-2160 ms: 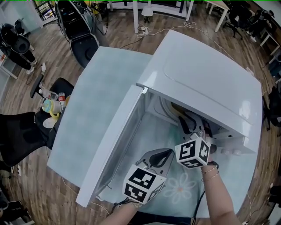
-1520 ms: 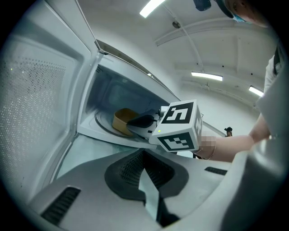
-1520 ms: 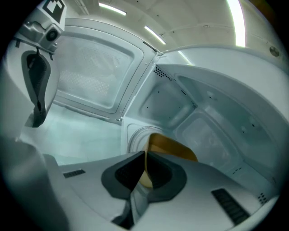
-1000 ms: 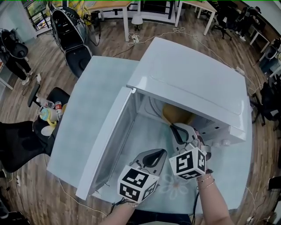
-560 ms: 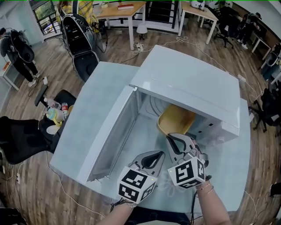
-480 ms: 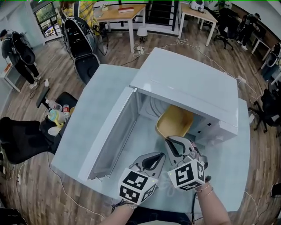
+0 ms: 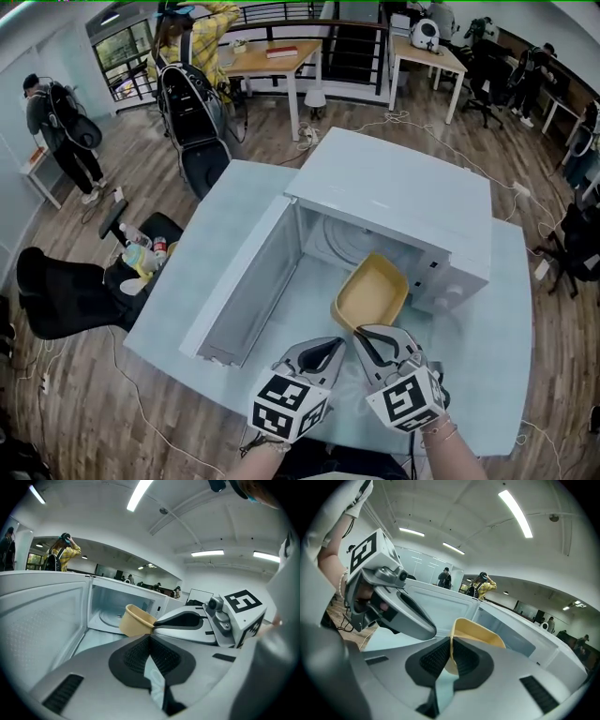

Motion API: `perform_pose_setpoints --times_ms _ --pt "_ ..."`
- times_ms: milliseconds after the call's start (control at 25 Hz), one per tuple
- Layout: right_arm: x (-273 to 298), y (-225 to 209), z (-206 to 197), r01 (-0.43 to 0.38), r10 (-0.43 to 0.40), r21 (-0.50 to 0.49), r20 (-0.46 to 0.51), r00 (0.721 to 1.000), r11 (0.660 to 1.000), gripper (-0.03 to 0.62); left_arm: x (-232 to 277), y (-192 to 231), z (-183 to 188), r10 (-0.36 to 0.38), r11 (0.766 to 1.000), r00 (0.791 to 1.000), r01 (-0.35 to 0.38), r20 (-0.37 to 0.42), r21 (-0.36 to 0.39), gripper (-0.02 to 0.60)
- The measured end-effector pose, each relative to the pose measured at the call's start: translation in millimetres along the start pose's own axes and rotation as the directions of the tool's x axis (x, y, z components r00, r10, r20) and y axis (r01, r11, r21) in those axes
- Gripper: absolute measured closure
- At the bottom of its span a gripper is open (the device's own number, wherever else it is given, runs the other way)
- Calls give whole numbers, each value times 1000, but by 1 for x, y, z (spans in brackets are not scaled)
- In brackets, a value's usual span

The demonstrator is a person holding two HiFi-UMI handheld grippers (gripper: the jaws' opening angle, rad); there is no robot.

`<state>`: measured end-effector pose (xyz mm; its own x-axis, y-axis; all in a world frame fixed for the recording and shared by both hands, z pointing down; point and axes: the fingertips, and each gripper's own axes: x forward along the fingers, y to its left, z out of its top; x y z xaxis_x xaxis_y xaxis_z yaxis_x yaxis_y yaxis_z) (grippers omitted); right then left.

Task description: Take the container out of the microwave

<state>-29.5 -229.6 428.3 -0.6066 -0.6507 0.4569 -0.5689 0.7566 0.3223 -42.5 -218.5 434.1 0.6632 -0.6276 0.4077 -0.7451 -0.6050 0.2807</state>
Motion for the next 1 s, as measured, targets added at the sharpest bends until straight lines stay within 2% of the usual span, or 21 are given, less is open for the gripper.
perform_pose_setpoints --times_ms 560,840,1000 --pt "-84 44 -8 -43 39 56 74 997 997 566 -37 -64 1 -25 999 996 29 85 -43 568" --pt "-120 42 8 -28 1 177 151 989 984 566 -47 -90 1 -33 998 991 40 127 -53 568" --pt "-137 41 16 -12 -11 130 172 985 991 566 -55 -98 7 -23 999 987 30 157 -45 568"
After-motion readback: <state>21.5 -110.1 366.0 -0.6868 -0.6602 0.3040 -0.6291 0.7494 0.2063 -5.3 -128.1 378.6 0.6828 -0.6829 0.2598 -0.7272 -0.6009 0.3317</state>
